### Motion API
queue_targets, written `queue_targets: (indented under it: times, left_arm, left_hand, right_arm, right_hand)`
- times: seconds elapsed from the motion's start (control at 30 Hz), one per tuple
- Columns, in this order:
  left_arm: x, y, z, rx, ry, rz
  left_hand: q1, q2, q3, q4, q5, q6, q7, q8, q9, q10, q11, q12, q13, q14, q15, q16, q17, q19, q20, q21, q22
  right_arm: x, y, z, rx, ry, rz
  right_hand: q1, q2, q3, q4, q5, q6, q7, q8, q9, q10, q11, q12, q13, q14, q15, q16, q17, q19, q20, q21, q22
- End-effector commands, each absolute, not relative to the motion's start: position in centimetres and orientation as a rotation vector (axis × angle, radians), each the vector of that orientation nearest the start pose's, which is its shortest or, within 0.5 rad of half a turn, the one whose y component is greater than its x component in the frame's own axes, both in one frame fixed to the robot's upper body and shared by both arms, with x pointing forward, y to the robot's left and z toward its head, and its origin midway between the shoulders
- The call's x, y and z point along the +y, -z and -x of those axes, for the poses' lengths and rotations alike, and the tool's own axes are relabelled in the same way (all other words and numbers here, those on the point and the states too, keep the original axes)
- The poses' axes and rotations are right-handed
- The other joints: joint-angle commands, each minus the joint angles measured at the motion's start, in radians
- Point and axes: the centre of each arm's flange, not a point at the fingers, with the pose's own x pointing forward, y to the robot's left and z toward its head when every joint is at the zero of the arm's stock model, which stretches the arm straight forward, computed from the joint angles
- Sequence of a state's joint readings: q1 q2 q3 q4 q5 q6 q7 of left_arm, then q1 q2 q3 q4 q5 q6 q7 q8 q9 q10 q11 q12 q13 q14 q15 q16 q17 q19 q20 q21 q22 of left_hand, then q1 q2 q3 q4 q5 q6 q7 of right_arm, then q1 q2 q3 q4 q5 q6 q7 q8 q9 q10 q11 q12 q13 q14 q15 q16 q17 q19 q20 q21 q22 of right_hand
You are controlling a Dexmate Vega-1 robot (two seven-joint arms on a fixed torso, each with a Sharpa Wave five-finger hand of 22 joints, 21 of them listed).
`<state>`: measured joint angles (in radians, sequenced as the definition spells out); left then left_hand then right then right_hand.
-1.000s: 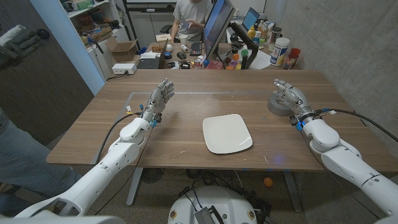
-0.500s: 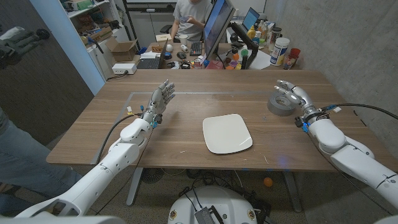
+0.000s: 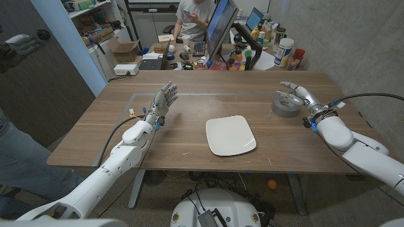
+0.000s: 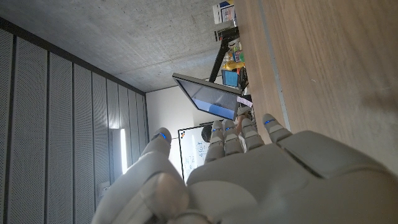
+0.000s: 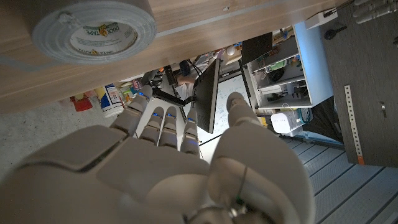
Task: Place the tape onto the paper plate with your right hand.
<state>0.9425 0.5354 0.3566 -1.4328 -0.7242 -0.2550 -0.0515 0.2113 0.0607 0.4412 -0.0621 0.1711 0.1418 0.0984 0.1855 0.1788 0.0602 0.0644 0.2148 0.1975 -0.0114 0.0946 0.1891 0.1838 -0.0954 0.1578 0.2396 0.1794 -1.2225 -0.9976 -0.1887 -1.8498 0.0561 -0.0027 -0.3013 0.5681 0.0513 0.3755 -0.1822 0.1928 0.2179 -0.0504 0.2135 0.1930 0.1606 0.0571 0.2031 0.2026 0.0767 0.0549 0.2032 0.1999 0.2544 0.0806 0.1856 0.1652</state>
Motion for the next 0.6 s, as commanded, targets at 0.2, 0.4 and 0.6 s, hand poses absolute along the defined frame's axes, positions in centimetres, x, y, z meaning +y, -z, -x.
queue_targets:
  times: [0.2,0.4,0.6]
  left_arm:
    - [27.17,4.76,-62.92,-0.555,0.290,0.097]
    - [27.27,4.78,-62.87,-0.553,0.288,0.095]
    - [27.35,4.94,-62.90,-0.550,0.286,0.098]
  left_hand:
    - [-0.003,0.004,-0.002,-0.006,0.002,0.010,-0.002,0.009,0.003,0.009,-0.009,0.006,0.003,0.014,0.003,0.009,0.003,0.003,0.014,-0.008,0.003]
    - [-0.004,0.005,-0.002,-0.007,0.002,0.017,-0.002,0.011,0.004,0.015,-0.006,0.008,0.003,0.021,-0.002,0.011,0.003,0.007,0.013,-0.008,0.003]
    - [-0.004,0.005,-0.001,-0.008,0.002,0.021,-0.004,0.012,0.004,0.016,-0.006,0.008,0.003,0.022,-0.004,0.011,0.003,0.007,0.013,-0.010,0.003]
  right_arm:
    - [-35.56,1.20,-53.92,-0.497,0.177,1.177]
    - [-35.33,0.99,-53.85,-0.453,0.213,1.276]
    - [-35.17,1.02,-53.83,-0.418,0.227,1.338]
  right_hand:
    - [0.028,-0.018,0.008,-0.003,0.010,-0.006,-0.005,-0.005,0.005,-0.005,-0.005,-0.002,0.002,-0.002,0.002,-0.003,-0.001,-0.007,0.021,-0.002,0.005]
    - [0.040,-0.036,0.008,0.000,0.012,-0.011,-0.009,-0.007,0.005,-0.010,-0.009,-0.003,0.003,0.003,0.028,-0.001,-0.002,-0.009,0.039,-0.001,0.006]
    - [0.045,-0.049,0.007,0.003,0.014,-0.013,-0.011,-0.008,0.006,-0.013,-0.012,-0.003,0.003,0.000,0.044,-0.002,-0.001,-0.018,0.058,-0.002,0.006]
